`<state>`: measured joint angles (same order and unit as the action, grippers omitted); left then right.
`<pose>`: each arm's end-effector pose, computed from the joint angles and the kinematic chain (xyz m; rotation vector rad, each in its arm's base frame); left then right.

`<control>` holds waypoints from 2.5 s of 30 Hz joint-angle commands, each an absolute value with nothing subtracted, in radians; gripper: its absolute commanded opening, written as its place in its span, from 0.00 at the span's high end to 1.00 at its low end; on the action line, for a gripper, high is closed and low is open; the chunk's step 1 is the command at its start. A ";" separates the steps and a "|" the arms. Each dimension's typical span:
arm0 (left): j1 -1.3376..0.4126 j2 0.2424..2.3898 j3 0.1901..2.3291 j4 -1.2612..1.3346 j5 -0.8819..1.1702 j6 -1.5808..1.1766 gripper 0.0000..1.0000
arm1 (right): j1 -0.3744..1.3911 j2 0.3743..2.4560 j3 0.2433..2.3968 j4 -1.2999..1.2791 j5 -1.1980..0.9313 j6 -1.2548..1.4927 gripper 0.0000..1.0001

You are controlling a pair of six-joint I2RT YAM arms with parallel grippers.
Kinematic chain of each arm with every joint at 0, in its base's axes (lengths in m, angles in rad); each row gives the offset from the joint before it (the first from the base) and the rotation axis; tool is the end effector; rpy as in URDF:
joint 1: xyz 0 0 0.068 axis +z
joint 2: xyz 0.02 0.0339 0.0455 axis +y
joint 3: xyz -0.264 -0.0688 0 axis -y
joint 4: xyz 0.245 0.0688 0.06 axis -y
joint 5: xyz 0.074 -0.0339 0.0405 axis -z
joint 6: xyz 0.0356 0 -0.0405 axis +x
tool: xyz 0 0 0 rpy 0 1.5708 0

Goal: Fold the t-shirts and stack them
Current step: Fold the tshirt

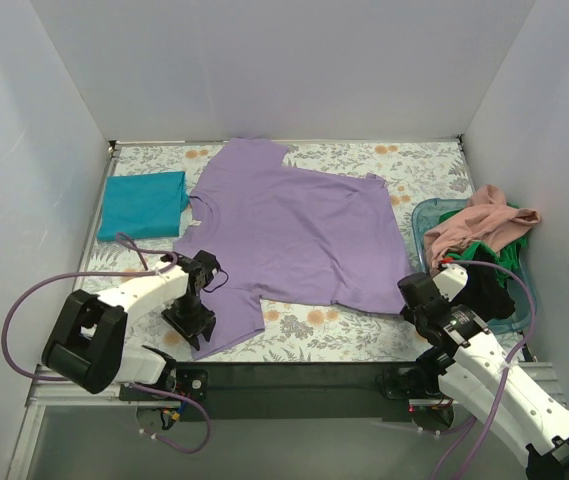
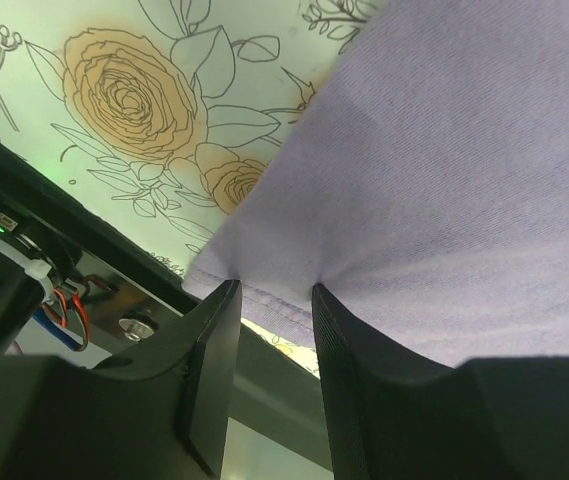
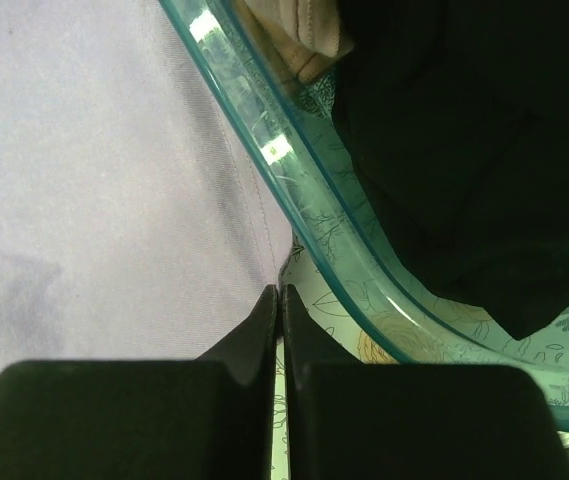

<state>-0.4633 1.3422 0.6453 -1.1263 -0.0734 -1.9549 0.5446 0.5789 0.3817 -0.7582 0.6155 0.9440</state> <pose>0.1436 -0.0688 0.1534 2.0888 -2.2824 -0.4073 0.1052 0.0397 0.1846 0.6808 2.1979 -0.0424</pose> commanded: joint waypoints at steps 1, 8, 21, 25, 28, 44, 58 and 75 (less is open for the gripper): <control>-0.476 1.364 0.664 -1.146 -0.169 -2.022 0.66 | 0.545 0.566 0.405 -0.756 0.653 0.948 0.99; -0.482 1.385 0.657 -1.086 -0.163 -2.040 0.66 | 0.545 0.555 0.407 -0.750 0.653 0.937 0.99; -0.491 1.275 0.427 -0.805 -0.112 -2.169 0.70 | 0.545 0.535 0.419 -0.733 0.664 0.902 0.99; -0.500 1.160 0.378 -0.781 -0.138 -2.204 0.85 | 0.545 0.525 0.429 -0.733 0.676 0.891 0.99; -0.500 1.120 0.370 -0.782 -0.146 -2.198 1.00 | 0.545 0.512 0.431 -0.733 0.672 0.890 0.99; -0.502 0.881 0.667 -1.239 -0.233 -2.275 1.00 | 0.546 0.391 0.506 -0.811 0.454 0.884 0.99; -0.500 0.704 0.787 -1.373 -0.261 -2.284 1.00 | 0.546 0.218 0.641 -1.126 0.470 0.965 0.99; -0.502 0.908 0.819 -1.029 -0.252 -2.180 1.00 | 0.545 0.492 0.640 -0.965 0.532 0.882 0.99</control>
<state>-0.4995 0.8402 0.7734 -1.1431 -0.2264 -1.9903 0.5446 0.4541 0.5911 -1.0389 0.4545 0.9043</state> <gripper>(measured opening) 0.017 0.023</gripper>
